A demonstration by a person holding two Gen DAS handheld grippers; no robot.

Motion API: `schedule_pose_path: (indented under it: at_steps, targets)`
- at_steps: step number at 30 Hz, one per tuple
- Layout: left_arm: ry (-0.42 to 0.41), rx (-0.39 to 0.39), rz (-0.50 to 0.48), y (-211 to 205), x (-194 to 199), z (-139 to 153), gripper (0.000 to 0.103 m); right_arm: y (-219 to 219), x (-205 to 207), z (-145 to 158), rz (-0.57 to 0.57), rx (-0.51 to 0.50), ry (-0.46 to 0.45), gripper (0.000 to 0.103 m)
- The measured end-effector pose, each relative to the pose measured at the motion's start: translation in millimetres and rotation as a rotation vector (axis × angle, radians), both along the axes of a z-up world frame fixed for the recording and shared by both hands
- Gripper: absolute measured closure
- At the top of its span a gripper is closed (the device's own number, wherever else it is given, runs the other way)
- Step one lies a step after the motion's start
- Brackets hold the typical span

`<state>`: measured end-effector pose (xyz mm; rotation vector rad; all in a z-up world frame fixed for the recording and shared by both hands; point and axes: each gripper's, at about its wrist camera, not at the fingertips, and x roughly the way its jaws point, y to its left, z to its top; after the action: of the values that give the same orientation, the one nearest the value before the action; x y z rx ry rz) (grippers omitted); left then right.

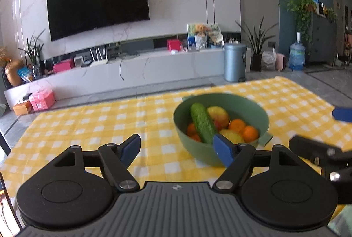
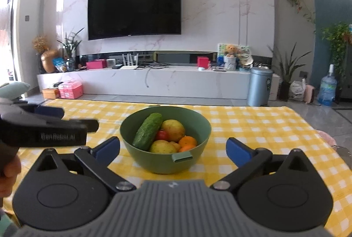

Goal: Organize fruits

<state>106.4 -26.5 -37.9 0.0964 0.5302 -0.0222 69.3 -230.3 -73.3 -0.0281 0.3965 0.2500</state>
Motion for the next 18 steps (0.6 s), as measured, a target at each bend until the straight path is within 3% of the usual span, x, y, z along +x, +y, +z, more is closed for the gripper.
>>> schedule_pose_path:
  at_steps: [6, 18]
  targets:
    - [0.052, -0.031, 0.019, 11.9, 5.4, -14.4, 0.015, 12.8, 14.5, -12.2, -0.001, -0.034, 0.038, 0.004]
    - [0.145, -0.030, 0.008, 16.7, 16.5, -28.2, 0.015, 14.3, 44.2, -28.5, -0.055, 0.004, 0.135, 0.004]
